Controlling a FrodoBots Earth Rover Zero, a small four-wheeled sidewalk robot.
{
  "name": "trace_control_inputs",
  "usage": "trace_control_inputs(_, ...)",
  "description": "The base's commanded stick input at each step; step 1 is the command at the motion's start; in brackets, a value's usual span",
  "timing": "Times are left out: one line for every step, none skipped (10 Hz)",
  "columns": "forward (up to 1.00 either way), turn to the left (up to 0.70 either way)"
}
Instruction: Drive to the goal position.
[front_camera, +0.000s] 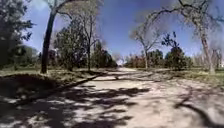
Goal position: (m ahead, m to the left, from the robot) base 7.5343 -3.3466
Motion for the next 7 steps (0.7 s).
trace_control_inputs(0.0, 0.0)
trace_control_inputs(0.0, 0.0)
trace_control_inputs(0.0, 0.0)
trace_control_inputs(0.0, 0.0)
trace_control_inputs(0.0, 0.0)
trace_control_inputs(0.14, 0.0)
trace_control_inputs(0.8, 0.0)
